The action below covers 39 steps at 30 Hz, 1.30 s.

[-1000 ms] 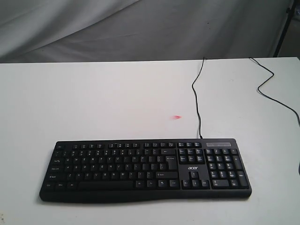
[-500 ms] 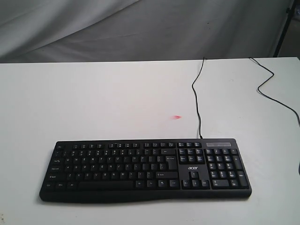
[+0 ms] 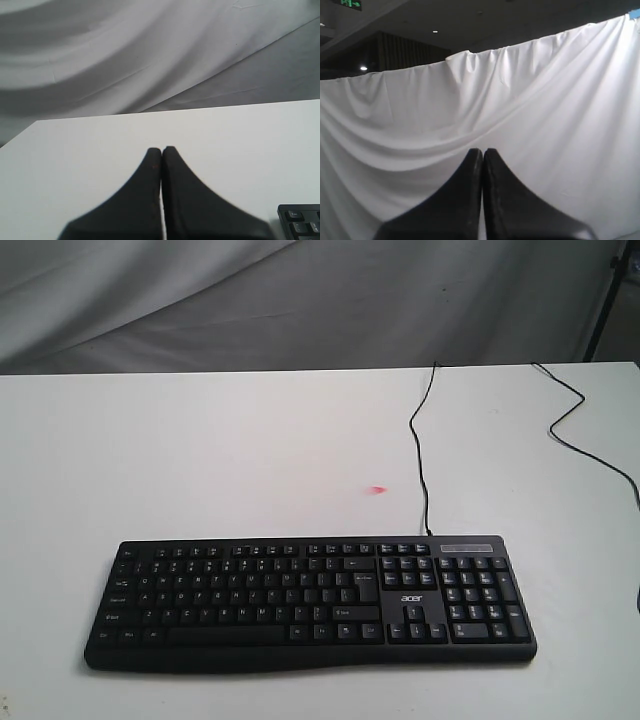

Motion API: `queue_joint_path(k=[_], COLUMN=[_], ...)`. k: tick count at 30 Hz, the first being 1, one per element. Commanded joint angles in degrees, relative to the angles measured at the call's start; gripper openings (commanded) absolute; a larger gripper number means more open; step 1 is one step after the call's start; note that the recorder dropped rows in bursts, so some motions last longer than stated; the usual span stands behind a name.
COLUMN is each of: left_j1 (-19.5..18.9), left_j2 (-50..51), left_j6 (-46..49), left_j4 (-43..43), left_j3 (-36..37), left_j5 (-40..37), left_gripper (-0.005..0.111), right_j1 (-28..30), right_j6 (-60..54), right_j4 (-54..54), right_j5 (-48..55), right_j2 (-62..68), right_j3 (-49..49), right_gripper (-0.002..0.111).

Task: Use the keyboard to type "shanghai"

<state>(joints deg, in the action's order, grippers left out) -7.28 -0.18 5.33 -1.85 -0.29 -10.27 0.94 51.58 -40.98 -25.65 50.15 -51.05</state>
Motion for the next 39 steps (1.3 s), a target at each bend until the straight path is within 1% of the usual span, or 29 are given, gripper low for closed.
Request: queue_joint_path(k=[1, 4, 8, 14, 17, 21, 26, 30, 33, 37, 39], left_j1=[0.22, 0.22, 0.22, 0.22, 0.22, 0.22, 0.22, 0.22, 0.22, 0.22, 0.22], left_j2=[0.18, 0.18, 0.18, 0.18, 0.18, 0.18, 0.18, 0.18, 0.18, 0.18, 0.18], left_j6=[-0.16, -0.16, -0.16, -0.16, -0.16, -0.16, -0.16, -0.16, -0.16, -0.16, -0.16], left_j4=[0.03, 0.03, 0.03, 0.03, 0.03, 0.03, 0.03, 0.03, 0.03, 0.03, 0.03], left_j3=[0.29, 0.29, 0.29, 0.29, 0.29, 0.29, 0.29, 0.29, 0.29, 0.29, 0.29], left_j5=[0.3, 0.3, 0.3, 0.3, 0.3, 0.3, 0.3, 0.3, 0.3, 0.3, 0.3], left_gripper=[0.001, 0.001, 0.001, 0.001, 0.001, 0.001, 0.001, 0.001, 0.001, 0.001, 0.001], right_j1=[0.29, 0.29, 0.29, 0.29, 0.29, 0.29, 0.29, 0.29, 0.29, 0.29, 0.29], right_j6=[10.69, 17.19, 22.79, 25.84, 27.97, 30.34, 31.83, 34.43, 36.74, 37.44, 33.4], right_j4=[-13.05, -20.91, -29.03, -37.63, -43.85, -50.72, -54.18, -58.97, -58.97, -58.97, -58.97], right_j5=[0.32, 1.73, 4.26, 11.07, 15.57, 17.52, 17.52, 17.48, 18.12, 21.89, 25.65], right_j2=[0.85, 1.11, 1.72, 3.84, 6.0, 10.33, 16.61, 22.12, 25.91, 30.26, 31.52], right_j3=[-6.23, -9.55, -13.59, -18.92, -20.87, -22.83, -23.73, -23.73, -23.73, -23.73, -23.73], right_gripper=[0.0, 0.0, 0.0, 0.0, 0.0, 0.0, 0.0, 0.0, 0.0, 0.0, 0.0])
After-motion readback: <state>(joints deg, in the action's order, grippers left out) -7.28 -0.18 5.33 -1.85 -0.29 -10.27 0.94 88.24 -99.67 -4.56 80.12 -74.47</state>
